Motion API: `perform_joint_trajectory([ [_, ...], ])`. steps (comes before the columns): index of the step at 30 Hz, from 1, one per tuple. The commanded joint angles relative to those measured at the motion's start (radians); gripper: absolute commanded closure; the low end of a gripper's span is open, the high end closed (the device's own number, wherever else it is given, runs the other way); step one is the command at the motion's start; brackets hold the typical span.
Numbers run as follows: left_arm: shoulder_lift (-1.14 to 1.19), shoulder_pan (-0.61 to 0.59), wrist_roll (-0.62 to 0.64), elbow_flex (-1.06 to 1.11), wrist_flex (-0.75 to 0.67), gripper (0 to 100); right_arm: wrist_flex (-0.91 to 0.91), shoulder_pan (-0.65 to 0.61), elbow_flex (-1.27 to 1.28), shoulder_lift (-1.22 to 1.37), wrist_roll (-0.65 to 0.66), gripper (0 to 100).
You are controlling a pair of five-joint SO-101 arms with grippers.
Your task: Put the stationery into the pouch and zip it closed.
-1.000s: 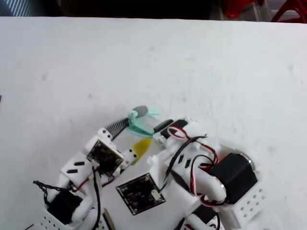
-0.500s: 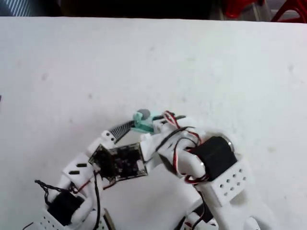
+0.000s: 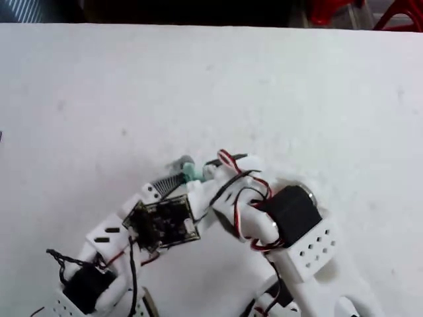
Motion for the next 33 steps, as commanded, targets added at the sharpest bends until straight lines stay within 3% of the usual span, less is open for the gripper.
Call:
perform_joint_trajectory([
  [1,0.004,-0.005,0.009,-0.049,0.0,79,0.058,0.004,-0.032,-0.05,0.078,97.8],
  [6,0.004,-0.004,0.018,-0.084,0.021,79,0.054,-0.019,-0.034,-0.096,0.083,97.8],
  [9,0.004,-0.004,0.11,-0.172,0.13,79,0.053,-0.073,-0.043,-0.12,0.078,97.8],
  [16,0.004,-0.004,0.184,-0.224,0.206,79,0.047,-0.252,-0.203,-0.128,-0.06,97.8],
  [24,0.004,-0.012,0.183,-0.247,0.213,79,0.077,-0.259,-0.232,-0.124,-0.081,97.8],
  [30,0.004,-0.065,0.186,-0.431,0.388,79,0.097,-0.222,-0.293,-0.163,-0.138,97.8],
  [33,0.004,-0.09,0.181,-0.485,0.423,86,0.099,-0.214,-0.267,-0.168,-0.138,97.8],
])
